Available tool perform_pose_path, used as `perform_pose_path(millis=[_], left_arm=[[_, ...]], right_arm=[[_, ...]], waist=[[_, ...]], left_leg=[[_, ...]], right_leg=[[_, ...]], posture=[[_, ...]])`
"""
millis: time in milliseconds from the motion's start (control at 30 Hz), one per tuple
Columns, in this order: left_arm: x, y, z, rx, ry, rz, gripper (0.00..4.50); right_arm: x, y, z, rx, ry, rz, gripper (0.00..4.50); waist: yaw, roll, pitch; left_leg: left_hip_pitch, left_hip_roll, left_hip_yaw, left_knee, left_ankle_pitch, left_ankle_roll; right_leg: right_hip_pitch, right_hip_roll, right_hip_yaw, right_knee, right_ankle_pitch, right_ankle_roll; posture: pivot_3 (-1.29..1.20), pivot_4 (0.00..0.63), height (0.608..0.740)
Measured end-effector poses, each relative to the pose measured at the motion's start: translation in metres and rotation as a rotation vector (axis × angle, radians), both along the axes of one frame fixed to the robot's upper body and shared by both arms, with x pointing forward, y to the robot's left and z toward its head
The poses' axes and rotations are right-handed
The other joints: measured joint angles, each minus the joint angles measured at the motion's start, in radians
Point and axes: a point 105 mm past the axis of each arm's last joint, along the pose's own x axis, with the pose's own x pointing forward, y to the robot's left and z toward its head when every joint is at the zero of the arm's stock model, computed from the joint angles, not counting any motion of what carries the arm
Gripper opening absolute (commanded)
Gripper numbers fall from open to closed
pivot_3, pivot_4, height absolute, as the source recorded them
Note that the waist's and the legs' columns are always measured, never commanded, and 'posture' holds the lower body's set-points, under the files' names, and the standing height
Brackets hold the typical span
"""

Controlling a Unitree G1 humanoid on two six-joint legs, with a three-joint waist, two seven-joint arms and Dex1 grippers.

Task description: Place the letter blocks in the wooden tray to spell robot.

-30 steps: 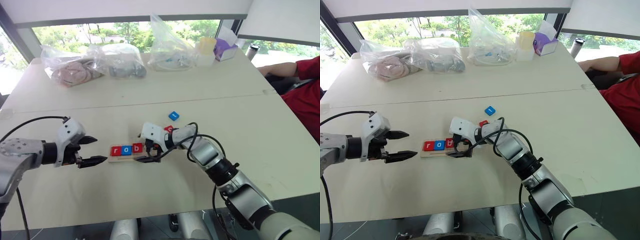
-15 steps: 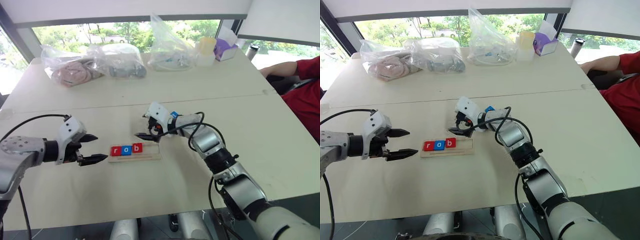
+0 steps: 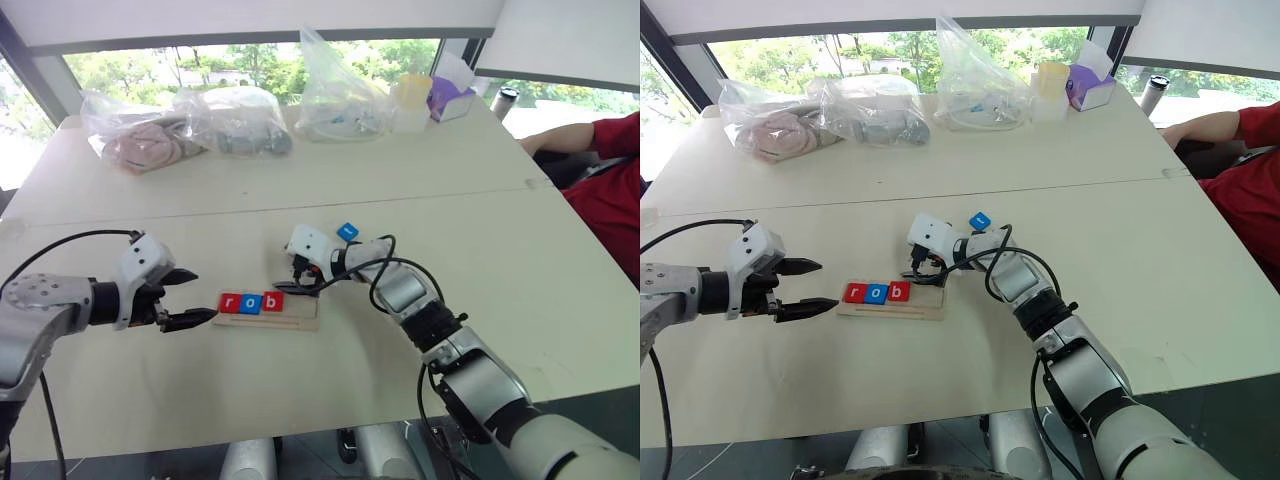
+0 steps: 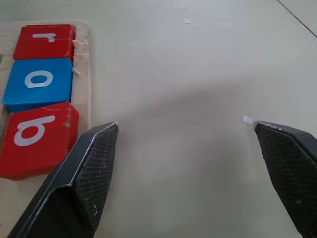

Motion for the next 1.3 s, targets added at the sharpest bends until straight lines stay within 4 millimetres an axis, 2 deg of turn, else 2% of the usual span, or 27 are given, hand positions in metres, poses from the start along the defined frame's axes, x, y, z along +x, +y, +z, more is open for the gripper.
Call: perform_pose_path(millis=[200, 400, 667, 1100, 1300], left_arm=[[0.001, 0.000, 0.000, -0.002, -0.003, -0.001, 4.50], [0.003, -0.003, 0.002, -0.003, -0.012, -0.010, 4.50], [0.005, -0.003, -0.001, -0.002, -0.002, -0.011, 4.50], [0.005, -0.003, -0.001, 0.004, -0.004, -0.011, 4.50], [0.009, -0.006, 0.001, -0.007, -0.017, -0.018, 4.50]], right_arm=[[0.001, -0.001, 0.002, -0.004, -0.013, -0.009, 4.44], [0.000, -0.003, 0.013, -0.011, -0.071, 0.005, 4.44], [-0.009, -0.003, 0.003, -0.015, -0.040, 0.022, 4.44], [-0.015, 0.005, 0.008, 0.002, -0.044, 0.037, 4.44], [-0.009, -0.003, 0.011, -0.005, -0.080, -0.004, 4.44]], waist=[[0.001, 0.000, 0.000], [0.001, 0.000, 0.000], [0.000, 0.000, 0.000], [0.001, 0.000, 0.000], [0.001, 0.000, 0.000]], left_leg=[[0.000, 0.000, 0.000, 0.000, 0.000, 0.000], [0.000, 0.000, 0.000, 0.000, 0.000, 0.000], [0.000, 0.000, 0.000, 0.000, 0.000, 0.000], [0.000, 0.000, 0.000, 0.000, 0.000, 0.000], [0.000, 0.000, 0.000, 0.000, 0.000, 0.000]], right_leg=[[0.000, 0.000, 0.000, 0.000, 0.000, 0.000], [0.000, 0.000, 0.000, 0.000, 0.000, 0.000], [0.000, 0.000, 0.000, 0.000, 0.000, 0.000], [0.000, 0.000, 0.000, 0.000, 0.000, 0.000], [0.000, 0.000, 0.000, 0.000, 0.000, 0.000]], posture=[[0.00, 0.150, 0.740], [0.00, 0.150, 0.740], [0.00, 0.150, 0.740], [0.00, 0.150, 0.740], [0.00, 0.150, 0.740]])
